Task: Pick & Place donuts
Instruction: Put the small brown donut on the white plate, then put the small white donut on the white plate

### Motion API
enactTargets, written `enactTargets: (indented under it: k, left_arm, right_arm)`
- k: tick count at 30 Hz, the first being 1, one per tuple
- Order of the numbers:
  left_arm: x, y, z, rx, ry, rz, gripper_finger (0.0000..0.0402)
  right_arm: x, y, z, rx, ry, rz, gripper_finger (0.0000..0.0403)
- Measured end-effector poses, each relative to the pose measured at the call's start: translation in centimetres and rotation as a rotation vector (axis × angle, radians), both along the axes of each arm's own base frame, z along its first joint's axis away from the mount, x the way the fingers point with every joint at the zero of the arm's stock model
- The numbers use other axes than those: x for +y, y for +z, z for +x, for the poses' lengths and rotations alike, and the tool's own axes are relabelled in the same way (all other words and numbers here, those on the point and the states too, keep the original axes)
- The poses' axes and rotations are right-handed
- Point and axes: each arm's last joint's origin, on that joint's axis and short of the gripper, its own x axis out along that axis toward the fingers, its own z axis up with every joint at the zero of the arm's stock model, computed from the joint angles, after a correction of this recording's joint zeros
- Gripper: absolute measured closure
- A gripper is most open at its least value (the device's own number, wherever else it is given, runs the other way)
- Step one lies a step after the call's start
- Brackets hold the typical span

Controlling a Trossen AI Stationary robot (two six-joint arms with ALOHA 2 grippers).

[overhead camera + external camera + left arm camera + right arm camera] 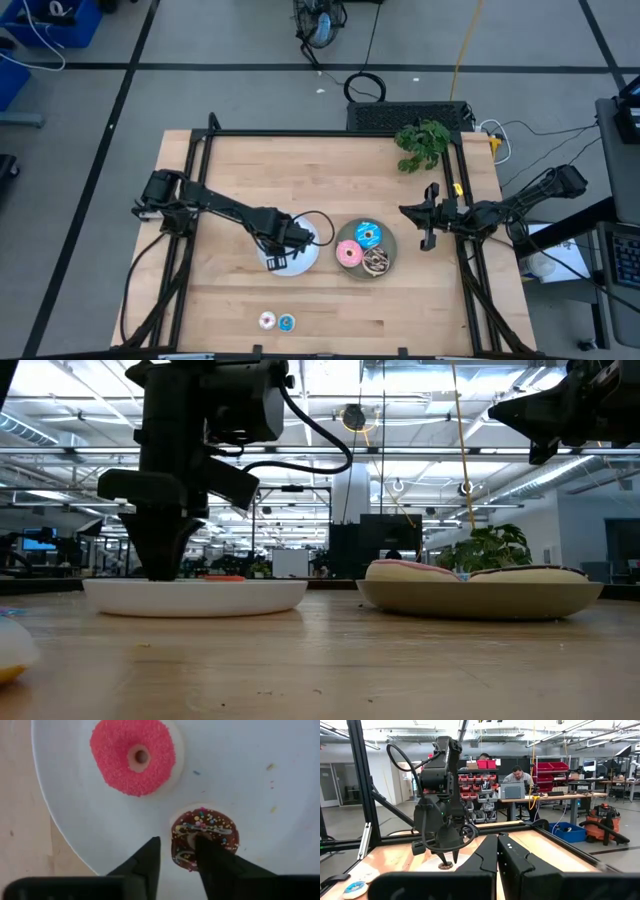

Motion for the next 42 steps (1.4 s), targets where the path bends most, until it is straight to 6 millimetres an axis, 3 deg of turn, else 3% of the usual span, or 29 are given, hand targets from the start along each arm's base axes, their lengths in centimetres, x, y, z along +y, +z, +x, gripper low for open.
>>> enactTargets:
  k: [5, 9, 17, 21, 25, 34, 42]
  left_arm:
    - [0.1, 0.5, -0.4, 0.021, -0.009, 0.004, 0.0239]
    - [0.1, 2.7, -0.7, -0.025, 0.042, -0.001, 0.0241]
    - [-0.9, 10.3, -2.0, -0.265, 0.21, -0.025, 0.0279]
    - [-2.7, 12.4, -3.0, -0.326, 0.269, -0.073, 0.0334]
    - [-5.3, 13.3, -3.9, -0.35, 0.214, -0.109, 0.0393]
    - [-9.1, 13.5, -5.7, -0.423, 0.221, -0.043, 0.0397]
    - [-10.3, 13.5, -6.4, -0.446, 0.26, -0.041, 0.0396]
  right_arm:
    - [0.0, 0.0, 0.0, 0.0, 0.0, 0.0, 0.0403]
    - [0.0, 0.0, 0.0, 0.001, 0.0, 0.0, 0.0403]
    - [0.0, 0.0, 0.0, 0.002, 0.0, -0.001, 0.0403]
    - [0.0, -0.1, 0.0, 0.008, 0.0, -0.003, 0.0403]
    - [0.0, -0.1, 0.0, 0.012, 0.001, 0.002, 0.0403]
    - [0.0, -0.1, 0.0, 0.012, 0.001, 0.002, 0.0403]
    - [0.0, -0.1, 0.0, 0.013, 0.001, 0.002, 0.0403]
